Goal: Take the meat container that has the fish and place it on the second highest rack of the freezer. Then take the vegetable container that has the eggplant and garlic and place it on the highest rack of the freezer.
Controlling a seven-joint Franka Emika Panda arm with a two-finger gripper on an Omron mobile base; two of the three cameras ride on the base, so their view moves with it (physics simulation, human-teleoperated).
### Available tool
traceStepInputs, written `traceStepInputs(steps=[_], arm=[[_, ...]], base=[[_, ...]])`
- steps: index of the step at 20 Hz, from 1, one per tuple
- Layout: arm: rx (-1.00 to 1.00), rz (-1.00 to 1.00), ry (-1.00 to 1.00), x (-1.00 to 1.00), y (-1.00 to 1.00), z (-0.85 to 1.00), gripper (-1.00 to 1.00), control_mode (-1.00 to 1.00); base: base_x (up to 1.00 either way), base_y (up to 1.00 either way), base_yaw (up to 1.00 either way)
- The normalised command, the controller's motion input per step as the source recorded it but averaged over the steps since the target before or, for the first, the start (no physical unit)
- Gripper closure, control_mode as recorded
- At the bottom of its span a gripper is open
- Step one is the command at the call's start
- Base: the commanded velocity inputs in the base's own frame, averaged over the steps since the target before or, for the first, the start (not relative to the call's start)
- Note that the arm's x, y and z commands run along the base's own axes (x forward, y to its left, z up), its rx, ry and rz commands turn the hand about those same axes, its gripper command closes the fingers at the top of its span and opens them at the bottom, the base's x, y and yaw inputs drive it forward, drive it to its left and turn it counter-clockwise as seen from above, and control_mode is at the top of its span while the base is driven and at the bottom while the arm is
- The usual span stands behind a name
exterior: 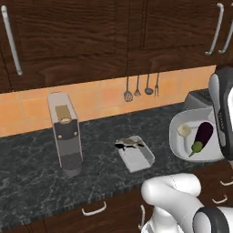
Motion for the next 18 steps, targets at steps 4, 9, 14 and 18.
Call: traceStepInputs(steps=[4,9,14,18], arm=[[0.00,0.00,0.00,0.00,0.00,0.00,1.00,1.00],[0.00,0.00,0.00,0.00,0.00,0.00,1.00,1.00],[0.00,0.00,0.00,0.00,0.00,0.00,1.00,1.00],[0.00,0.00,0.00,0.00,0.00,0.00,1.00,1.00]], base=[[-0.16,0.00,-0.77],[-0.18,0.00,-0.70],[-0.17,0.00,-0.69],[-0.09,-0.07,-0.63]])
